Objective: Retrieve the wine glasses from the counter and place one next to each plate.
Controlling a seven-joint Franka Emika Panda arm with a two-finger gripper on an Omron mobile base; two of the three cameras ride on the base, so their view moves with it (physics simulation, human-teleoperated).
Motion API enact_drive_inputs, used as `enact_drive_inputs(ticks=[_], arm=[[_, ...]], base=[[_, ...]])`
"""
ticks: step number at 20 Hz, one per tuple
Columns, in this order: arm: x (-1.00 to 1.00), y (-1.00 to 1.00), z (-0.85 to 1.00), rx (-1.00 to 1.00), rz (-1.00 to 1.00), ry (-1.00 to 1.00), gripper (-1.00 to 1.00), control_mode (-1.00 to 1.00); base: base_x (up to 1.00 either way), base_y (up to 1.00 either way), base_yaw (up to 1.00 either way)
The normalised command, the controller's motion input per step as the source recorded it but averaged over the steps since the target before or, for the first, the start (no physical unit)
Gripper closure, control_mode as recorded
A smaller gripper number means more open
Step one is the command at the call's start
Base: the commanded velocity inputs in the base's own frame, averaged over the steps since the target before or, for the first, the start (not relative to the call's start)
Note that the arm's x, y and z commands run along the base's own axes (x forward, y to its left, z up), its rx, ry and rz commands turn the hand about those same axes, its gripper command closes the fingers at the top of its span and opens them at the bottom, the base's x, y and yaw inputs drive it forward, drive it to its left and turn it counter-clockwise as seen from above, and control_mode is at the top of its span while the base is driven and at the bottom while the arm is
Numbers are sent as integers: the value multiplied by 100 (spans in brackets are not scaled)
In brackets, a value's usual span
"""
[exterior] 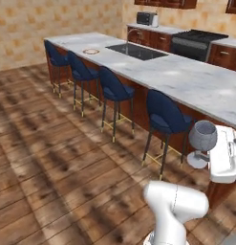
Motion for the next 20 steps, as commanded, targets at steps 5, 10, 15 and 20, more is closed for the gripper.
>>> enact_drive_inputs(ticks=[5,10,15,20], arm=[[0,0,0,0,0,0,100,100],[0,0,0,0,0,0,100,100],[0,0,0,0,0,0,100,100],[0,0,0,0,0,0,100,100]], base=[[84,100,-7],[100,100,-15],[100,100,-21],[100,100,-25]])
